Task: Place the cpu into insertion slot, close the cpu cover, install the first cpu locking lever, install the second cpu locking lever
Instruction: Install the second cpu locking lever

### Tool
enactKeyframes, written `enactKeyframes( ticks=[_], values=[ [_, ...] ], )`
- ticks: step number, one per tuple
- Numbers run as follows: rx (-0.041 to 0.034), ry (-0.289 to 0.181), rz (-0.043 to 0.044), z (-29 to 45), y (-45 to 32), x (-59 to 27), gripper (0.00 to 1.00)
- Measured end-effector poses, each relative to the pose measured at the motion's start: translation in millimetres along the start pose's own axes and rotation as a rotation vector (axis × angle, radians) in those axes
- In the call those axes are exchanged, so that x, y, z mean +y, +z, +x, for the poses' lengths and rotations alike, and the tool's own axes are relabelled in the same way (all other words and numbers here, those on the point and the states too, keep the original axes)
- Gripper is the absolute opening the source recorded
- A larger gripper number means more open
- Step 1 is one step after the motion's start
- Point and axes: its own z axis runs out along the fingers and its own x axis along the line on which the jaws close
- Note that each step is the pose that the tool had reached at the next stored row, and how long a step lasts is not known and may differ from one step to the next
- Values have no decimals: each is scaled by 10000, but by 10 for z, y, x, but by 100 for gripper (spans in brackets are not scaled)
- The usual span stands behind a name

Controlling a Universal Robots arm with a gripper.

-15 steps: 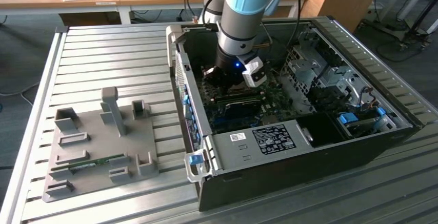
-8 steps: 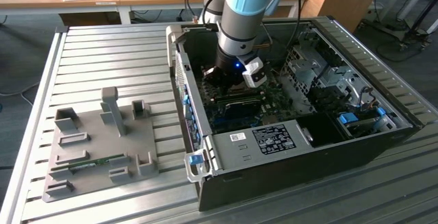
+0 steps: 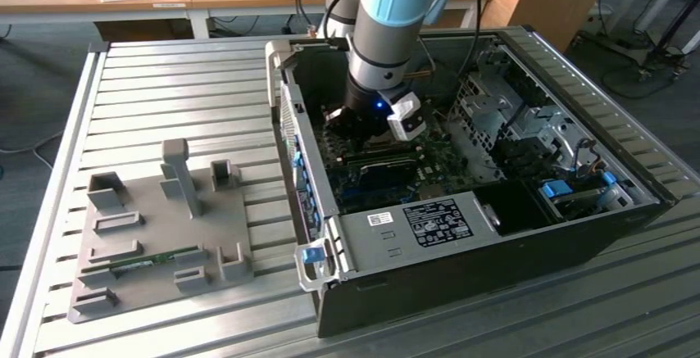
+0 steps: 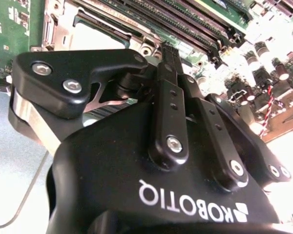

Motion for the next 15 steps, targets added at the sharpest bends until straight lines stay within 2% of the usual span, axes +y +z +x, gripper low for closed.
enactKeyframes(
  ticks=[8,15],
  values=[
    [-17,-3,-46,10,10,-7,11],
    [-32,-5,-47,18,17,-12,11]
  ],
)
